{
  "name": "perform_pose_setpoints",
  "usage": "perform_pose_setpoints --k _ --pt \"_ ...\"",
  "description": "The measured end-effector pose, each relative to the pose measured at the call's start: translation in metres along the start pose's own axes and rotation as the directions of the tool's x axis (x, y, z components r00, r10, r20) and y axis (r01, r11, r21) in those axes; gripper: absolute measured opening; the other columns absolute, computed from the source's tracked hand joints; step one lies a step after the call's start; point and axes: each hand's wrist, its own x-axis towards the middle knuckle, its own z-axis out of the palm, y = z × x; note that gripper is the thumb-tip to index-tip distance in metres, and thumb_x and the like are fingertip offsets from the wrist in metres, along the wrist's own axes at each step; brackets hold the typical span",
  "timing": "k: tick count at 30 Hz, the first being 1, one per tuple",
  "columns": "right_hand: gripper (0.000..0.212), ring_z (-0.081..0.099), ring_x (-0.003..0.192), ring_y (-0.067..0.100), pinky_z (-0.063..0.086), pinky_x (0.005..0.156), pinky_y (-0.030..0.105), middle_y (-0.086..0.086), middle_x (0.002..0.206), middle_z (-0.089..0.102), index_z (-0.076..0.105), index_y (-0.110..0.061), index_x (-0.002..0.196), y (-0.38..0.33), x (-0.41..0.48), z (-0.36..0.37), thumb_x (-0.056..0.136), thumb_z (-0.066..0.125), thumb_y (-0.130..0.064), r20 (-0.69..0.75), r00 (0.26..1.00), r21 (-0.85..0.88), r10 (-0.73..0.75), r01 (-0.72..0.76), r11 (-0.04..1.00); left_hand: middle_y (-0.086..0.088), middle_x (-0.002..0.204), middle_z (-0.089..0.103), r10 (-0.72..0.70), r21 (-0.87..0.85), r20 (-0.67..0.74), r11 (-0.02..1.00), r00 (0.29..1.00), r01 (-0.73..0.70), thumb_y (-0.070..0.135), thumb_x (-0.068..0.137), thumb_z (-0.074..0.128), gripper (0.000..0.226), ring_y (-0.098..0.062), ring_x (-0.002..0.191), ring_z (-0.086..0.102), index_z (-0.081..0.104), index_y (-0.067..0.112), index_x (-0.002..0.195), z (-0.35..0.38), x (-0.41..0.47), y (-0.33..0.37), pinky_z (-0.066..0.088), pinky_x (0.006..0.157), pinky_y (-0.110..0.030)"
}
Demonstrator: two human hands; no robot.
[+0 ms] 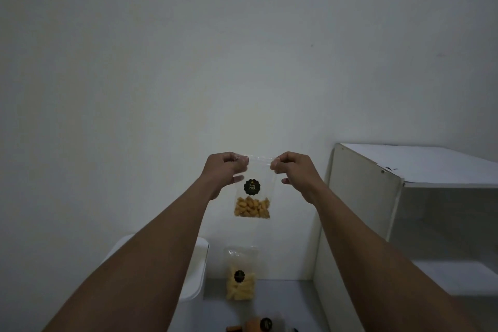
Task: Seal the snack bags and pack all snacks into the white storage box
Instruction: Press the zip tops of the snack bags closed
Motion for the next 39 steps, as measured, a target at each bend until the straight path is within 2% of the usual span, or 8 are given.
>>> perform_pose_setpoints --k 4,10,14,19,23,28,34,39 --pt "0.003 0.065 0.088 0.015 0.050 0.073 0.032 0.000 0.093 0.074 0.070 -0.006 0.082 -0.001 0.002 -0.005 0.081 0.067 -0.006 -0.012 1.000 0.017 -0.015 0.016 1.000 -0.016 0.104 0.071 -0.020 -0.079 0.018 0.997 1.000 0.021 0.010 0.088 0.071 0.012 -0.024 0.096 0.072 0.069 0.001 0.095 -0.003 0.000 -0.003 0.060 0.084 -0.042" --pt "0.007 0.068 0.093 0.019 0.053 0.073 0.032 0.001 0.096 0.075 0.072 -0.009 0.085 0.005 0.005 -0.002 0.085 0.065 -0.011 0.062 0.998 0.000 -0.008 0.008 1.000 -0.012 0.095 0.070 0.025 -0.059 -0.064 0.998 0.998 -0.029 0.003 0.089 0.067 0.008 -0.022 0.089 0.070 0.067 0.003 0.081 -0.002 0.003 -0.001 0.060 0.083 -0.043" --pt "0.013 0.064 0.087 0.015 0.051 0.070 0.029 0.002 0.096 0.074 0.072 -0.005 0.089 0.005 0.007 0.001 0.086 0.068 -0.018 0.079 0.997 -0.027 -0.020 0.022 0.999 -0.011 0.096 0.069 0.050 -0.013 -0.063 0.999 0.997 -0.051 0.006 0.089 0.068 0.007 -0.020 0.085 0.069 0.068 0.002 0.083 0.001 0.005 0.001 0.061 0.078 -0.039" --pt "0.006 0.059 0.078 0.012 0.046 0.066 0.026 0.004 0.088 0.071 0.071 -0.006 0.081 0.002 0.009 0.001 0.084 0.067 -0.010 0.037 0.997 -0.075 -0.065 0.068 0.995 -0.009 0.102 0.070 -0.004 0.027 0.021 1.000 1.000 0.003 0.015 0.087 0.072 0.017 -0.020 0.094 0.070 0.069 0.001 0.097 0.004 0.005 -0.002 0.061 0.080 -0.038" --pt "0.006 0.061 0.081 0.013 0.049 0.069 0.029 0.002 0.088 0.072 0.072 -0.009 0.083 0.002 0.011 0.000 0.085 0.067 -0.011 0.053 0.997 -0.082 -0.059 0.063 0.995 -0.009 0.098 0.069 0.012 0.097 0.033 0.995 0.999 -0.015 0.013 0.085 0.073 0.008 -0.020 0.090 0.068 0.071 0.007 0.089 0.007 0.004 -0.004 0.060 0.078 -0.032" --pt "0.011 0.063 0.084 0.013 0.050 0.069 0.028 0.001 0.092 0.073 0.074 -0.011 0.087 0.004 0.012 0.003 0.084 0.071 -0.021 0.101 0.994 -0.076 -0.038 0.046 0.996 -0.012 0.100 0.070 0.060 0.155 -0.001 0.986 0.998 -0.059 0.010 0.082 0.074 0.007 -0.020 0.088 0.066 0.071 0.004 0.084 0.009 0.009 -0.003 0.059 0.083 -0.037" --pt "0.009 0.061 0.078 0.011 0.046 0.070 0.026 0.002 0.085 0.071 0.073 -0.007 0.083 -0.002 0.011 0.007 0.083 0.072 -0.017 0.097 0.991 -0.118 -0.092 0.103 0.988 -0.007 0.096 0.070 0.043 0.191 0.062 0.980 0.997 -0.054 0.011 0.083 0.070 0.011 -0.017 0.088 0.066 0.073 0.003 0.091 0.013 0.004 0.001 0.059 0.081 -0.035" --pt "0.010 0.062 0.078 0.011 0.047 0.069 0.026 0.006 0.089 0.072 0.074 -0.011 0.085 -0.001 0.011 0.010 0.084 0.073 -0.021 0.116 0.989 -0.118 -0.093 0.106 0.987 -0.007 0.096 0.072 0.056 0.250 0.075 0.965 0.996 -0.073 0.018 0.083 0.072 0.011 -0.014 0.087 0.065 0.075 0.009 0.090 0.010 0.006 0.000 0.055 0.087 -0.039"
